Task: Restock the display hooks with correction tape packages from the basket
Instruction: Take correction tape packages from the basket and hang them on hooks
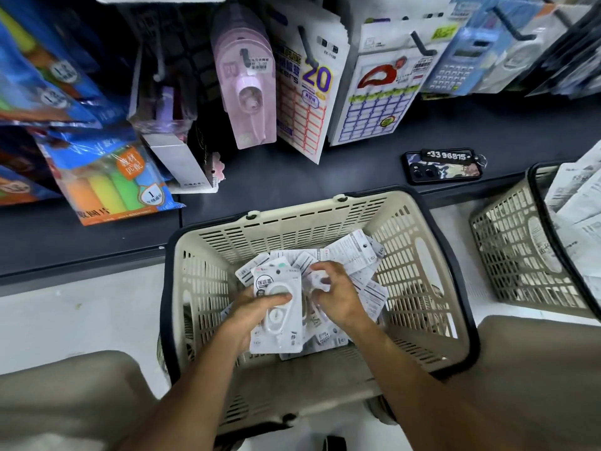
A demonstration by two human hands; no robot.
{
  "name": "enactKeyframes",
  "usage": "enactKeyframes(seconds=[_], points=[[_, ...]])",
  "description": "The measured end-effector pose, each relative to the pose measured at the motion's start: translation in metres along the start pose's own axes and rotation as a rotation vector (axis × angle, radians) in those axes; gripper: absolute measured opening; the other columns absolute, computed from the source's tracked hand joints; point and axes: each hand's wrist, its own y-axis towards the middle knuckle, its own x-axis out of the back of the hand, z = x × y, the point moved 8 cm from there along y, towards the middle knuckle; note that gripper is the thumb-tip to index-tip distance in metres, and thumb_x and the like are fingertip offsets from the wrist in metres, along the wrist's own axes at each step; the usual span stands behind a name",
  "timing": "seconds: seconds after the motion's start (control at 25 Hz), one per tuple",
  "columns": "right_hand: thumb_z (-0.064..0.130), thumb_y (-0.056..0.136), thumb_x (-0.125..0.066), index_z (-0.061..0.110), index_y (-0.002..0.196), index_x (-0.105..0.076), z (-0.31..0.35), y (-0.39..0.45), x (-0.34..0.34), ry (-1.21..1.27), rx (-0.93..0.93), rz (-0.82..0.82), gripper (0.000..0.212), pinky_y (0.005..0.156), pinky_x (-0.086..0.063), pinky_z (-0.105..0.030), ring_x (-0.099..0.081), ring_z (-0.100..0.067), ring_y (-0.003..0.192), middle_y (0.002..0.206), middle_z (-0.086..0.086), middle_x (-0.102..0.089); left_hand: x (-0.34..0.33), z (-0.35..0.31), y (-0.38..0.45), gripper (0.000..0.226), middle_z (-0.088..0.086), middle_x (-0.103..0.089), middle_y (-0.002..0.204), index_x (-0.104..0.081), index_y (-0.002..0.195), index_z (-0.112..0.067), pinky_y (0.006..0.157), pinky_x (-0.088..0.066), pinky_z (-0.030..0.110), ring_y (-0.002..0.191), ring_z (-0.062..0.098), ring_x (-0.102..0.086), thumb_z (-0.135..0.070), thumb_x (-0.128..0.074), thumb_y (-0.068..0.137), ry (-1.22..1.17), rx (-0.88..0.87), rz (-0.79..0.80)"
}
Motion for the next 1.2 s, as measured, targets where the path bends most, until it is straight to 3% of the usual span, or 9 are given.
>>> enactKeyframes(seconds=[0.12, 0.24, 0.32, 0.44, 0.68, 0.84, 0.96, 1.08, 1.2], points=[[0.014, 0.086, -0.070, 0.011, 0.138, -0.045, -0.054, -0.001, -0.001, -0.258, -0.410, 0.020, 0.057, 0.100, -0.050, -0.038, -0.056, -0.034, 0.123, 0.136, -0.013, -0.046, 0.010, 0.010, 0.004, 0.052, 0.002, -0.080, 0.102, -0.072, 0.111, -0.018, 0.095, -0.057, 0.048, 0.100, 0.030, -0.074, -0.016, -0.095, 0.064, 0.033, 0.046, -0.053], [0.016, 0.078, -0.076, 0.013, 0.131, -0.044, -0.071, 0.001, -0.010, -0.277, -0.494, 0.085, 0.063, 0.094, -0.052, -0.036, -0.057, -0.032, 0.119, 0.127, -0.011, -0.052, 0.016, 0.013, 0.005, 0.060, 0.003, -0.078, 0.109, -0.070, 0.116, -0.016, 0.100, -0.055, 0.051, 0.105, 0.031, -0.072, -0.017, -0.096, 0.062, 0.049, 0.061, -0.120], [0.012, 0.071, -0.083, 0.013, 0.112, -0.060, -0.077, 0.001, -0.013, -0.106, -0.531, 0.120, 0.047, 0.084, -0.056, -0.031, -0.066, -0.022, 0.106, 0.119, -0.008, -0.066, 0.015, 0.016, 0.008, 0.063, 0.006, -0.075, 0.115, -0.068, 0.119, -0.015, 0.098, -0.055, 0.048, 0.106, 0.029, -0.071, -0.017, -0.095, 0.063, 0.026, 0.069, -0.126], [0.013, 0.073, -0.087, 0.022, 0.087, -0.072, -0.074, -0.006, -0.012, 0.140, -0.523, 0.265, 0.024, 0.063, -0.051, -0.018, -0.072, -0.004, 0.078, 0.103, -0.003, -0.078, 0.010, 0.012, 0.011, 0.048, -0.001, -0.075, 0.104, -0.068, 0.109, -0.018, 0.072, -0.050, 0.027, 0.089, 0.013, -0.068, -0.013, -0.093, 0.067, 0.015, 0.051, -0.110], [0.014, 0.075, -0.080, 0.011, 0.102, -0.077, -0.039, -0.007, 0.037, 0.677, -0.431, 0.288, 0.028, 0.081, -0.059, -0.039, -0.074, -0.025, 0.099, 0.110, -0.012, -0.076, 0.016, 0.010, 0.003, 0.036, -0.007, -0.057, 0.085, -0.057, 0.085, -0.019, 0.085, -0.041, 0.035, 0.081, 0.017, -0.054, -0.024, -0.089, 0.069, 0.014, 0.125, -0.182], [0.049, 0.086, -0.072, 0.025, 0.127, -0.067, -0.009, -0.017, -0.006, 0.261, -0.323, 0.464, 0.048, 0.102, -0.051, -0.043, -0.070, -0.016, 0.109, 0.121, 0.001, -0.074, -0.019, -0.001, -0.011, 0.052, 0.011, -0.078, 0.100, -0.073, 0.116, -0.014, 0.087, -0.057, 0.045, 0.097, 0.033, -0.072, -0.050, -0.076, 0.079, -0.174, 0.152, 0.199], [0.073, 0.093, -0.041, 0.024, 0.145, -0.051, 0.002, -0.017, -0.041, -0.101, -0.260, 0.511, 0.071, 0.113, -0.039, -0.042, -0.054, -0.021, 0.133, 0.147, 0.000, -0.055, -0.010, -0.004, -0.007, 0.041, -0.009, -0.080, 0.088, -0.073, 0.100, -0.029, 0.070, -0.056, 0.022, 0.089, 0.009, -0.075, -0.055, -0.082, 0.070, -0.101, 0.036, 0.132], [0.039, 0.102, -0.048, 0.019, 0.116, -0.063, -0.011, 0.005, -0.022, -0.199, -0.228, 0.204, 0.028, 0.097, -0.049, -0.038, -0.065, -0.029, 0.110, 0.124, -0.011, -0.068, 0.008, 0.000, -0.006, 0.052, -0.006, -0.080, 0.079, -0.072, 0.098, -0.021, 0.051, -0.054, 0.020, 0.068, 0.009, -0.076, -0.037, -0.094, 0.054, -0.084, -0.014, -0.069], [0.015, 0.094, -0.058, 0.013, 0.146, -0.037, -0.033, 0.016, 0.003, -0.438, -0.246, 0.015, 0.056, 0.081, -0.049, -0.034, -0.062, -0.034, 0.113, 0.140, -0.012, -0.052, 0.016, 0.006, -0.004, 0.042, -0.011, -0.076, 0.072, -0.068, 0.092, -0.022, 0.062, -0.051, 0.026, 0.070, 0.007, -0.072, -0.029, -0.096, 0.062, -0.089, 0.040, -0.152]])
